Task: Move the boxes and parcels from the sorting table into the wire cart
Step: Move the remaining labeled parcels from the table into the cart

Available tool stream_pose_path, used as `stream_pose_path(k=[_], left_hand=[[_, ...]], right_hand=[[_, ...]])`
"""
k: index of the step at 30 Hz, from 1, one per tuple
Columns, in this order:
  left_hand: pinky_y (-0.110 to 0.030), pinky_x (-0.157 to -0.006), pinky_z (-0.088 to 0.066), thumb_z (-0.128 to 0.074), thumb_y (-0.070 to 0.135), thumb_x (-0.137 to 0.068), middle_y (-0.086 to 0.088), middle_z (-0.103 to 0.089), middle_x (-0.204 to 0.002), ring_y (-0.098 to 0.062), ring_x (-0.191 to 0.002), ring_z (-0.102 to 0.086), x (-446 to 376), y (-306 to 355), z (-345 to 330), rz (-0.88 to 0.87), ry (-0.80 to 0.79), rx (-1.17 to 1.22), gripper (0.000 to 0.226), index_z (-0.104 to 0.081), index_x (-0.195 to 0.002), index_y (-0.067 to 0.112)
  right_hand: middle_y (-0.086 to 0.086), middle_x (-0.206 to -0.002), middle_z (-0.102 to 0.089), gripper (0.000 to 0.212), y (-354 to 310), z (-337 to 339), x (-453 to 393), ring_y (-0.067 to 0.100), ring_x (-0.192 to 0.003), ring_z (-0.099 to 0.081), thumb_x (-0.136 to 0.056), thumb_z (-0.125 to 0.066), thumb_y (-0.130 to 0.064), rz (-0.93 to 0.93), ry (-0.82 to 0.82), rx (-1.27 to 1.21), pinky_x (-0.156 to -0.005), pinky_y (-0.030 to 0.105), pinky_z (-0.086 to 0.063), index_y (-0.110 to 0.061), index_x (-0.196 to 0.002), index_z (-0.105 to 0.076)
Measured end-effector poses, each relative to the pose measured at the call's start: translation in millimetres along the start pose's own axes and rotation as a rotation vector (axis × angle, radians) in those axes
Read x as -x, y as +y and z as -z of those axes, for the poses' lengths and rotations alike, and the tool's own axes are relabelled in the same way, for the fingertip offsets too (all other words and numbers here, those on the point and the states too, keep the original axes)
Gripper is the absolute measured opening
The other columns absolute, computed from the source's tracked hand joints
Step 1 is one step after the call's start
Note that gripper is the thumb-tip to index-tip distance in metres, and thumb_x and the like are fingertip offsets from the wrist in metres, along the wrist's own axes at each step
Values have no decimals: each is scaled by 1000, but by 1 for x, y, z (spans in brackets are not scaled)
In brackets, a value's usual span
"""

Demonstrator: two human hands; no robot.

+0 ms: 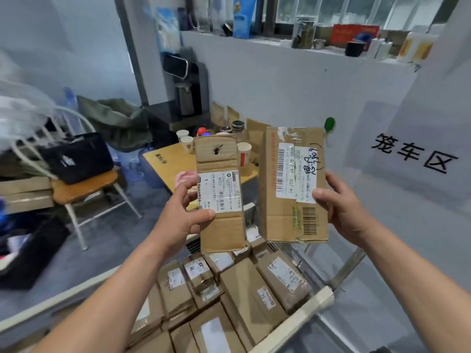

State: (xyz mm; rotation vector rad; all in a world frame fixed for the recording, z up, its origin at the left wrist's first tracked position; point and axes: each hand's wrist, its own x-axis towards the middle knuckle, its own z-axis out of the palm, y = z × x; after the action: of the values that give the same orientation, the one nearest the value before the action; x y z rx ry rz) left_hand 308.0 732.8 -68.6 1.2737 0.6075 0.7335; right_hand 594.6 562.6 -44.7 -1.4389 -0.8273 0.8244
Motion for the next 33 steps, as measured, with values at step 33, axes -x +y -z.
stream_pose_path(k=[33], left_hand=[[-28, -78, -60, -73, -3, -86, 0, -61, -128, -16, -105, -64, 127, -369, 120, 823, 634, -135, 71, -45, -142, 30]], right_hand=[[-1, -97, -79, 63, 410, -151, -25, 12, -82, -77, -93, -72, -16, -784, -494, 270, -61, 21, -57, -25, -149, -45]])
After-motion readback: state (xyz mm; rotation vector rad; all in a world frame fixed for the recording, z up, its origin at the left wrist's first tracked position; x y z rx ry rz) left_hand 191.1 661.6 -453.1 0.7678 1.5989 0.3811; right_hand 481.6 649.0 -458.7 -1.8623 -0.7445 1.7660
